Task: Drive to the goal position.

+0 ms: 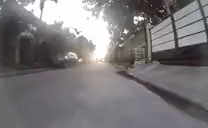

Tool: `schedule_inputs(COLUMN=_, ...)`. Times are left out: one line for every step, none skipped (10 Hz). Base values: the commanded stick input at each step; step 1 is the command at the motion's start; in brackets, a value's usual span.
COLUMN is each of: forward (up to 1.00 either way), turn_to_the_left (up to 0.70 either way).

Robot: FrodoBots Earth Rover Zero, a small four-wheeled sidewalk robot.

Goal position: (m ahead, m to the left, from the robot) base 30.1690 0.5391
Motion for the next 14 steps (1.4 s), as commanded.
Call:
schedule_inputs(forward=1.0, turn_to_the_left=0.01)
schedule_inputs(forward=1.0, turn_to_the_left=0.01)
schedule_inputs(forward=1.0, turn_to_the_left=0.01)
schedule_inputs(forward=1.0, turn_to_the_left=0.01)
schedule_inputs(forward=1.0, turn_to_the_left=0.01)
schedule_inputs(forward=1.0, turn_to_the_left=0.01)
schedule_inputs(forward=1.0, turn_to_the_left=0.13)
schedule_inputs(forward=1.0, turn_to_the_left=0.3)
schedule_inputs(forward=1.0, turn_to_the_left=0.01)
schedule_inputs(forward=1.0, turn_to_the_left=0.01)
schedule_inputs(forward=1.0, turn_to_the_left=0.01)
schedule_inputs(forward=1.0, turn_to_the_left=0.01)
schedule_inputs(forward=1.0, turn_to_the_left=0.01)
schedule_inputs(forward=1.0, turn_to_the_left=0.01)
